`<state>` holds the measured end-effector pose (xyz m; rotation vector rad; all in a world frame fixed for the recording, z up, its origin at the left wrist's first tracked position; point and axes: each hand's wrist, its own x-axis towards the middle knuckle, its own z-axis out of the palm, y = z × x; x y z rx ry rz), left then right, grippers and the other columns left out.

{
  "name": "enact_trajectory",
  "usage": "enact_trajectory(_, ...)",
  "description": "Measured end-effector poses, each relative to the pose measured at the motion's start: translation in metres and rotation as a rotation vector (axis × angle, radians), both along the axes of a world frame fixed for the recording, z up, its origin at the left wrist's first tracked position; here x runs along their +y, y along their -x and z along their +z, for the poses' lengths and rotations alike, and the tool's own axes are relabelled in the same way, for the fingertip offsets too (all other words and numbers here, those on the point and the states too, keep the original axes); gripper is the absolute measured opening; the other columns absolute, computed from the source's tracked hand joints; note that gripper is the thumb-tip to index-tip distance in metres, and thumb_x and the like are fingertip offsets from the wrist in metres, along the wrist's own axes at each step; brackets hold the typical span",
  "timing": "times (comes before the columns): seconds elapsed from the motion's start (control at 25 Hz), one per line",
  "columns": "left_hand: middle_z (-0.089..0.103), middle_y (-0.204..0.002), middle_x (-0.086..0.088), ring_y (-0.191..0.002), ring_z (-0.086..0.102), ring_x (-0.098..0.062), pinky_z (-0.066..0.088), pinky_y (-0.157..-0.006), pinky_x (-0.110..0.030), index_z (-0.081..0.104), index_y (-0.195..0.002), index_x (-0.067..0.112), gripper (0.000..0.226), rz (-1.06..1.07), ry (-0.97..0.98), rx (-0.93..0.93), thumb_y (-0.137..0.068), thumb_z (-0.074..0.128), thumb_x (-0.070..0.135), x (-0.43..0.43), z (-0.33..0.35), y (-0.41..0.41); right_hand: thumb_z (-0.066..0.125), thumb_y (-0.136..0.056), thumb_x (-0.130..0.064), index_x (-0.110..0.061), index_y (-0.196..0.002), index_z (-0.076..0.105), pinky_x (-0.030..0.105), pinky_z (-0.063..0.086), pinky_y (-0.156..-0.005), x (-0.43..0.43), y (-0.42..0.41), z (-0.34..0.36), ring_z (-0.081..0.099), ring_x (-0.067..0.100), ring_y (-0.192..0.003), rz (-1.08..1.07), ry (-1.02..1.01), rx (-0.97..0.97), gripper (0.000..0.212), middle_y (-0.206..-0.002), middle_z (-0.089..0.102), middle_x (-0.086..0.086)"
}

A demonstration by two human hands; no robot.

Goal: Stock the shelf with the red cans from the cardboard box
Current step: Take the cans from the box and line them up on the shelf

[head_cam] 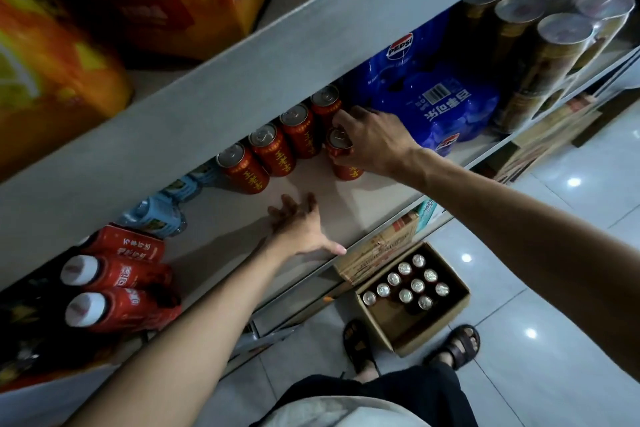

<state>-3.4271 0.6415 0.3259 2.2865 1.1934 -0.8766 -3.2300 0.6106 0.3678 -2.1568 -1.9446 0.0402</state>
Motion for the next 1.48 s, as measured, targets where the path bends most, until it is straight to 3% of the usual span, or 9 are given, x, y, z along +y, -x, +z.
enact_trajectory(0.2, -0.011, -0.154, -0.040, -0.143, -0.005, -0.058, 0.006, -0.116, -0.066, -0.015, -0.155, 0.013, 0.139, 0.026, 0.004, -0.011, -0.064, 0.072, 0.072, 0.001, 0.003, 0.000, 0.061, -0.084, -0.049, -0.012, -0.117, 0.050, 0.041, 0.044, -0.087, 0.009, -0.007, -0.003, 0.055, 0.032, -0.100, -0.054, -0.123, -0.068, 0.051, -0.103, 0.068, 0.013)
enact_trajectory(0.4, -0.009, -0.155, -0.040, -0.144, -0.004, -0.058, 0.006, -0.116, -0.066, -0.013, -0.155, 0.013, 0.138, 0.003, -0.001, 0.000, -0.065, 0.070, 0.074, 0.001, 0.003, 0.001, 0.060, -0.087, -0.048, -0.010, -0.123, 0.052, 0.040, 0.039, -0.093, 0.015, -0.012, -0.011, 0.050, 0.032, -0.109, -0.125, -0.145, -0.059, 0.053, -0.116, 0.066, 0.014)
enact_trajectory(0.64, -0.012, -0.155, -0.039, -0.142, -0.005, -0.060, 0.005, -0.116, -0.066, -0.013, -0.155, 0.016, 0.138, 0.024, 0.012, 0.003, -0.063, 0.071, 0.074, 0.001, 0.004, 0.001, 0.063, -0.085, -0.042, -0.008, -0.125, 0.053, 0.043, 0.039, -0.093, 0.012, -0.009, -0.009, 0.050, 0.034, -0.109, -0.164, -0.127, -0.183, 0.053, -0.118, 0.063, 0.018)
enact_trajectory(1.16, -0.011, -0.152, -0.044, -0.141, -0.005, -0.062, 0.006, -0.115, -0.068, -0.015, -0.154, 0.011, 0.140, 0.012, 0.016, -0.017, -0.064, 0.070, 0.074, 0.004, -0.003, 0.001, 0.066, -0.083, -0.037, -0.007, -0.126, 0.052, 0.044, 0.040, -0.092, 0.015, -0.007, -0.010, 0.048, 0.034, -0.107, -0.186, -0.111, -0.098, 0.054, -0.116, 0.060, 0.018)
enact_trajectory(1.36, -0.010, -0.152, -0.044, -0.141, -0.003, -0.062, 0.007, -0.115, -0.067, -0.015, -0.154, 0.011, 0.139, 0.009, 0.000, 0.003, -0.064, 0.070, 0.074, 0.002, -0.001, -0.001, 0.066, -0.085, -0.035, -0.009, -0.131, 0.049, 0.043, 0.039, -0.096, 0.012, -0.005, -0.009, 0.047, 0.033, -0.113, -0.192, -0.073, -0.089, 0.056, -0.124, 0.056, 0.018)
enact_trajectory(1.48, -0.009, -0.154, -0.041, -0.142, -0.004, -0.060, 0.005, -0.116, -0.067, -0.013, -0.155, 0.012, 0.140, 0.013, -0.002, 0.000, -0.063, 0.072, 0.074, 0.002, -0.002, 0.000, 0.070, -0.081, -0.032, -0.008, -0.132, 0.050, 0.043, 0.041, -0.098, -0.003, -0.002, -0.005, 0.047, 0.033, -0.114, -0.215, -0.116, 0.019, 0.059, -0.129, 0.049, 0.017)
